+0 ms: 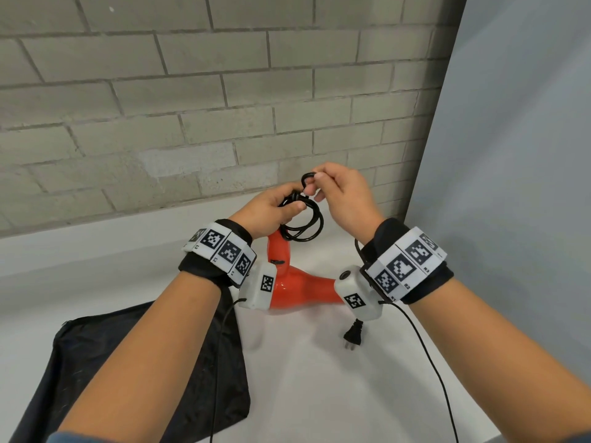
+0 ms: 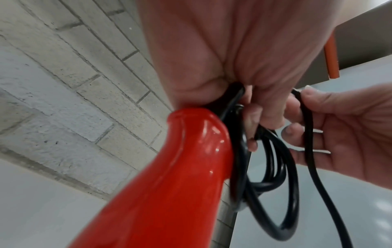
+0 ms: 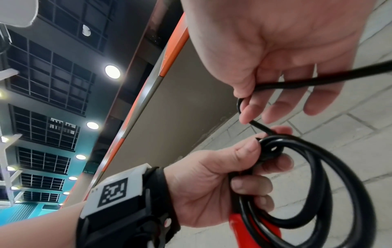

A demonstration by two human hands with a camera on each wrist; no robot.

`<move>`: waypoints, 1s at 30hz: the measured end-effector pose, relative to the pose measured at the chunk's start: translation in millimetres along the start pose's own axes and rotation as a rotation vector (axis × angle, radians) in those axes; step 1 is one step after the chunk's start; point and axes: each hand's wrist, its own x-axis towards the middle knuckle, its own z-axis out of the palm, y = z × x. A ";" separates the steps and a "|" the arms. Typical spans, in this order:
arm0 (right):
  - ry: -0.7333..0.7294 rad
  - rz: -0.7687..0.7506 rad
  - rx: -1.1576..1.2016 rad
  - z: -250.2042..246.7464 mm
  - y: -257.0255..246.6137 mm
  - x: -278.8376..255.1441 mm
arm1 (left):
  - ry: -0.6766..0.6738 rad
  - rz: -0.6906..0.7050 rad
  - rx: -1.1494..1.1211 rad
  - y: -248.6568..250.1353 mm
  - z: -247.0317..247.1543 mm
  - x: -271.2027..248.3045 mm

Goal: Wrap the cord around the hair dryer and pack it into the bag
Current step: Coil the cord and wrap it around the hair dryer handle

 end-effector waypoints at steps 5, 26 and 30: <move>0.029 0.038 -0.205 -12.7 9.7 -10.8 | 0.149 -0.027 -0.046 -7.8 4.1 -0.3; -0.721 0.920 -0.727 -18.1 115.5 -81.3 | 0.441 -0.039 -0.394 3.0 10.5 4.8; -0.422 0.780 -0.421 -32.4 102.2 -60.0 | 0.475 -0.063 -0.344 -0.9 10.7 4.8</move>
